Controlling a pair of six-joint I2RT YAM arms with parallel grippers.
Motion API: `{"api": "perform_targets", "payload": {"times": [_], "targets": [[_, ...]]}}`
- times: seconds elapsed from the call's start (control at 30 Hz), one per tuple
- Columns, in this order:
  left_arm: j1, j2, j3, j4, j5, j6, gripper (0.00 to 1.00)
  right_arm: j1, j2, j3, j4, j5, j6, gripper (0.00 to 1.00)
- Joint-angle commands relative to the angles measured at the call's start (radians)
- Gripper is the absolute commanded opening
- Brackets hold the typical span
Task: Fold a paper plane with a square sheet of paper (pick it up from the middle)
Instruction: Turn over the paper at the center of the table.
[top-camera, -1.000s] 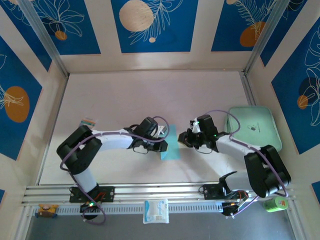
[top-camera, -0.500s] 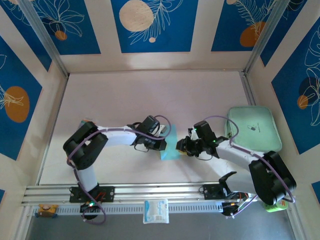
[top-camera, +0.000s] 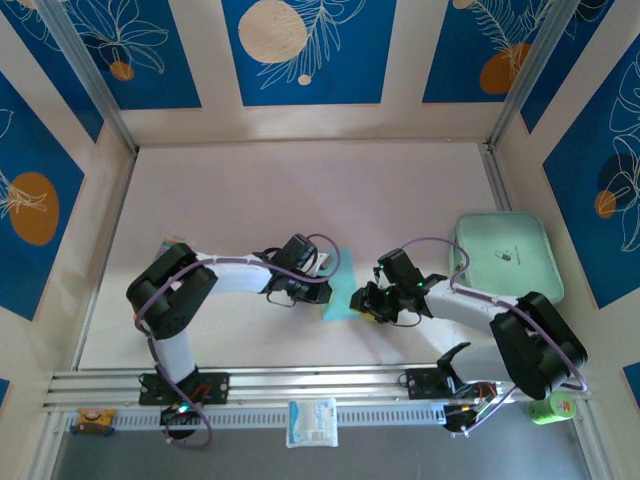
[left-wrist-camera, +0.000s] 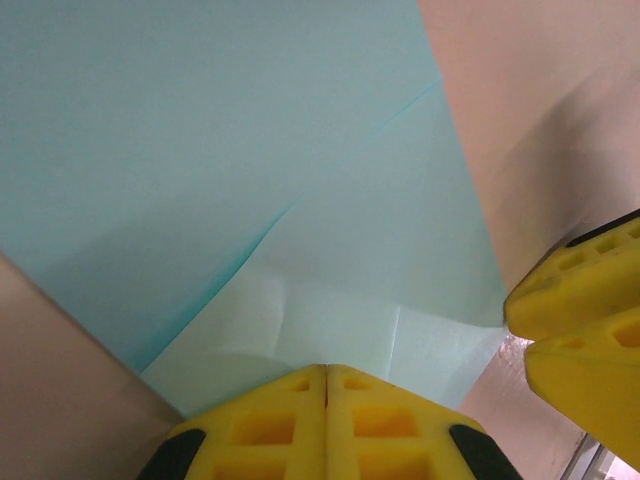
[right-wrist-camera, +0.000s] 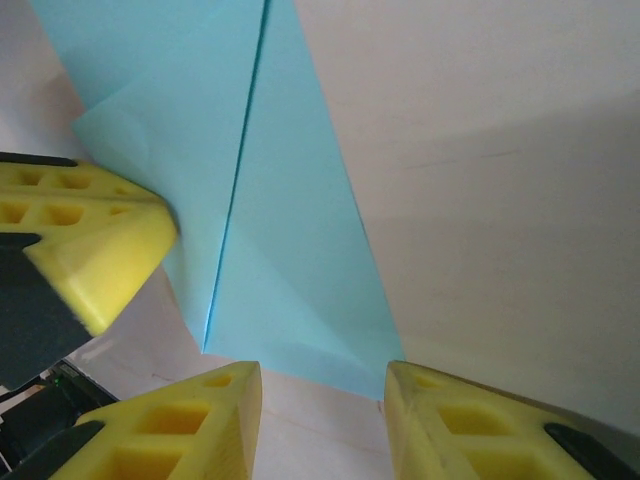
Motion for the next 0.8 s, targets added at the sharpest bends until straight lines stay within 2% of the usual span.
{"api": "perform_targets", "payload": {"times": [0.0, 0.53, 0.77], "targets": [[0.005, 0.024, -0.019, -0.019, 0.013, 0.007, 0.0, 0.016, 0.017, 0.021, 0.003, 0.018, 0.025, 0.38], [0.005, 0.026, -0.019, -0.016, 0.021, 0.006, 0.0, 0.021, 0.098, 0.054, 0.133, -0.018, 0.05, 0.39], [0.005, 0.02, -0.022, -0.019, 0.021, 0.007, 0.0, -0.017, 0.137, 0.09, 0.148, -0.044, 0.029, 0.43]]}}
